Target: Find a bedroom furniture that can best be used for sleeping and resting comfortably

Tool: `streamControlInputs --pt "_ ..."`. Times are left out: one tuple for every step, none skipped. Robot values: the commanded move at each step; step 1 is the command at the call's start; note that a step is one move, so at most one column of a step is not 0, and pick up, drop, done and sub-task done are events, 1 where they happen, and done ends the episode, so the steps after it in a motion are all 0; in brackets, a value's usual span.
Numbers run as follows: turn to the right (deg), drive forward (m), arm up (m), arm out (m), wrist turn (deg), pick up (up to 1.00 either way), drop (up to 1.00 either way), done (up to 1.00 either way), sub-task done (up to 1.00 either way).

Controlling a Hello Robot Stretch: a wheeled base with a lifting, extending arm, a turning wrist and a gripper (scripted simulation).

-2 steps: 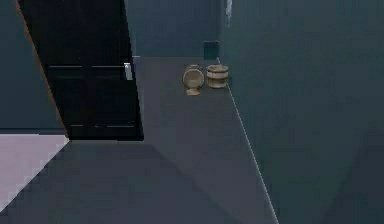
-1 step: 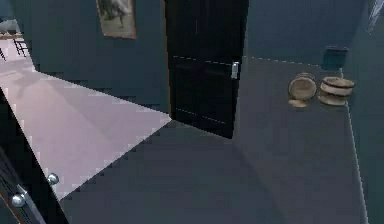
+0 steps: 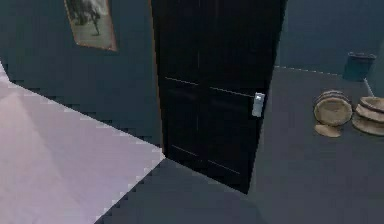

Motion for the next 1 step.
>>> streamControlInputs --pt "-45.0 0.00 0.00 0.00 0.0 0.00 0.00 0.00 0.00"
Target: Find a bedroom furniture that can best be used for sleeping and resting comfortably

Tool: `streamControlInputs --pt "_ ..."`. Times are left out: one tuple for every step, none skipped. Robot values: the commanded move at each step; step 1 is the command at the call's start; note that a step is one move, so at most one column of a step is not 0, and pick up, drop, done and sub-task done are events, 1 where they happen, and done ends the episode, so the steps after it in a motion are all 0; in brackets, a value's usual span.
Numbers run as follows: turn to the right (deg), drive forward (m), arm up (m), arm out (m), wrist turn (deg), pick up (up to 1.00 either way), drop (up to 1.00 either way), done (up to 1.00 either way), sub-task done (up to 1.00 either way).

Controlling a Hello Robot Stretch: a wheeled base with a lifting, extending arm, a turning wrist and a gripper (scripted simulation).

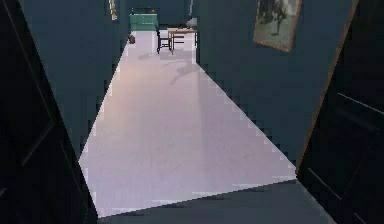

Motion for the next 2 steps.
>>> streamControlInputs --pt "-3.0 0.00 0.00 0.00 0.0 0.00 0.00 0.00 0.00" --pt "0.0 1.00 0.00 0.00 0.0 0.00 0.00 0.00 0.00"
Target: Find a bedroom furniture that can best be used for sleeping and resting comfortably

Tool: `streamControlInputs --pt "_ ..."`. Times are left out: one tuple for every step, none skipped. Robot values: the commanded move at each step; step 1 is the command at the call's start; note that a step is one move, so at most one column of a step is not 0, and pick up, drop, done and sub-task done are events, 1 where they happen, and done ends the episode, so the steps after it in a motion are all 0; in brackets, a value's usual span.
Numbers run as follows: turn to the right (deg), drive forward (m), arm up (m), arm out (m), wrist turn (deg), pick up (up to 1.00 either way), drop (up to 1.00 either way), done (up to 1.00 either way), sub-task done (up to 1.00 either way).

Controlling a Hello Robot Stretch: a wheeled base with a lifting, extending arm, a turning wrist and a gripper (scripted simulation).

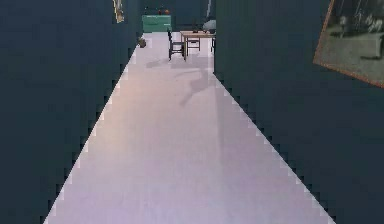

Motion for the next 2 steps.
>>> streamControlInputs --pt "0.0 1.00 0.00 0.00 0.0 0.00 0.00 0.00 0.00" --pt "0.0 1.00 0.00 0.00 0.0 0.00 0.00 0.00 0.00"
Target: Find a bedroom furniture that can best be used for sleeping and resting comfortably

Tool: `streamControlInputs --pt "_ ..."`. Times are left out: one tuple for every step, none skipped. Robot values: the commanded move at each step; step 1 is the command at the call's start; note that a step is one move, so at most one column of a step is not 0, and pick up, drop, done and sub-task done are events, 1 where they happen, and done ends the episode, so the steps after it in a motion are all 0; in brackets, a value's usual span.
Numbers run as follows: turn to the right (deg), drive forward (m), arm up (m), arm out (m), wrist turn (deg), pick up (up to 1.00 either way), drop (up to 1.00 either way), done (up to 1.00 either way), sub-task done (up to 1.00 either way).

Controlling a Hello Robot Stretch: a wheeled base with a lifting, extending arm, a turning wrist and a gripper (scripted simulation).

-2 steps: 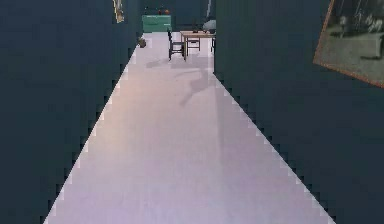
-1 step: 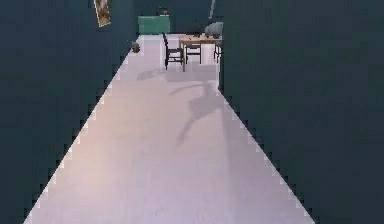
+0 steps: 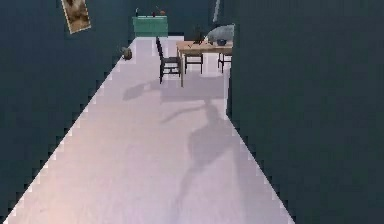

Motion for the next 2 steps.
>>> streamControlInputs --pt "0.0 1.00 0.00 0.00 0.0 0.00 0.00 0.00 0.00" --pt "0.0 1.00 0.00 0.00 0.0 0.00 0.00 0.00 0.00"
